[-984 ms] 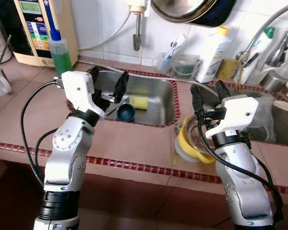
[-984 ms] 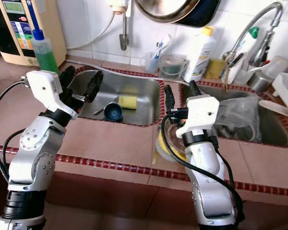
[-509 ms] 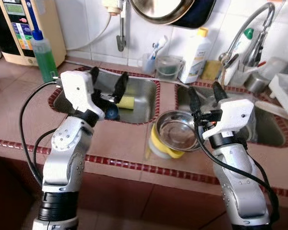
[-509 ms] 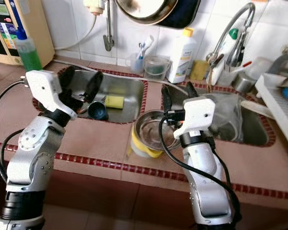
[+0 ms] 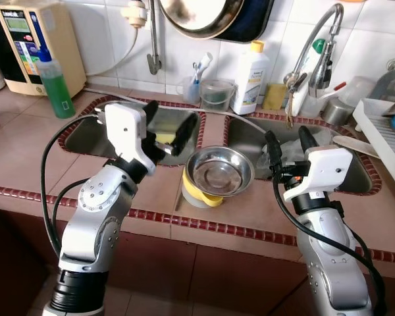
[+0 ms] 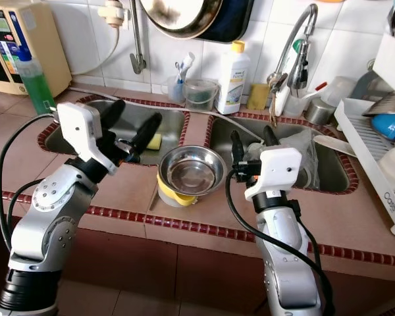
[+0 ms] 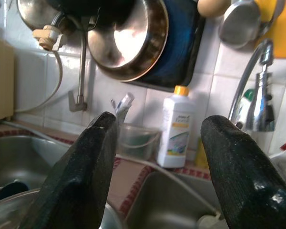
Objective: Kitchen organization
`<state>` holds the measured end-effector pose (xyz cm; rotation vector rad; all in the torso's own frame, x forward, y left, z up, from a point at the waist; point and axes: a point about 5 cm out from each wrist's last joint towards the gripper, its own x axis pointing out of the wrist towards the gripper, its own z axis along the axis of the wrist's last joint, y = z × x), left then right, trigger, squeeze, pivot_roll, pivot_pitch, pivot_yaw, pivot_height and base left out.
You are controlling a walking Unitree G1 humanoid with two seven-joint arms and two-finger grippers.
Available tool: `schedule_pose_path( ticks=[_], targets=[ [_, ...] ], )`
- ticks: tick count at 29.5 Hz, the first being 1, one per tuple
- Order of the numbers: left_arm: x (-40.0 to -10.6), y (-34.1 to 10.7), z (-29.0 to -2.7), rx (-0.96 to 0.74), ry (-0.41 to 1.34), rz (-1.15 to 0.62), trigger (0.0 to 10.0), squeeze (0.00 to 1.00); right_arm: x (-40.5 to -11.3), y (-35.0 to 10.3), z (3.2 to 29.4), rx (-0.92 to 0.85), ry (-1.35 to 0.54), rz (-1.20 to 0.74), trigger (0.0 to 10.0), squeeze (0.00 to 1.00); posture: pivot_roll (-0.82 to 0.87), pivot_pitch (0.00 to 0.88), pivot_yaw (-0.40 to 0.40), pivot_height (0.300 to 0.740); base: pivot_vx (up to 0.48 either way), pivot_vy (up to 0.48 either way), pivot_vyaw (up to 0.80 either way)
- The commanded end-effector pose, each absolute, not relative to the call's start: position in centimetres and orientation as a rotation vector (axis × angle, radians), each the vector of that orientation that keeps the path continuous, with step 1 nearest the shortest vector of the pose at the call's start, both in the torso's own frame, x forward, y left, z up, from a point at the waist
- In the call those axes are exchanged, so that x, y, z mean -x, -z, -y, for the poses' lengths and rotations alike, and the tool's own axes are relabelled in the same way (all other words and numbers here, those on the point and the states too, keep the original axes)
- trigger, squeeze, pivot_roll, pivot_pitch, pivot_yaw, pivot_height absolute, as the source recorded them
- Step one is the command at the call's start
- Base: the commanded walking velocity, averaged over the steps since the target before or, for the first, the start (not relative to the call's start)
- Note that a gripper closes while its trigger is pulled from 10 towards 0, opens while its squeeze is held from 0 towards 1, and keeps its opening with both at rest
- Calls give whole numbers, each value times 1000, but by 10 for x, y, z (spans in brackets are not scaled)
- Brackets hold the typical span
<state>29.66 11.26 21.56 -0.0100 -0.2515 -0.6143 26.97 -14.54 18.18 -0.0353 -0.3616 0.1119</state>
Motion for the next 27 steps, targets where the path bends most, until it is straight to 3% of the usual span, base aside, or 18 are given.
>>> schedule_pose_path(
  ticks=[1, 12, 27],
  targets=[
    [-294, -212, -107, -24, 650, 216, 10000, 0, -269, -182, 148, 28, -97, 358, 10000, 0, -39, 2, -35, 740, 0, 0, 0],
    [-281, -191, -101, -134, 766, 63, 10000, 0, -268, -162, 154, -119, -45, 260, 10000, 0, -32, 38, -26, 740, 0, 0, 0],
    [-276, -190, -97, -122, 767, -28, 10000, 0, -261, -135, 158, -223, 4, 142, 10000, 0, -34, 68, -28, 740, 0, 0, 0]
  ],
)
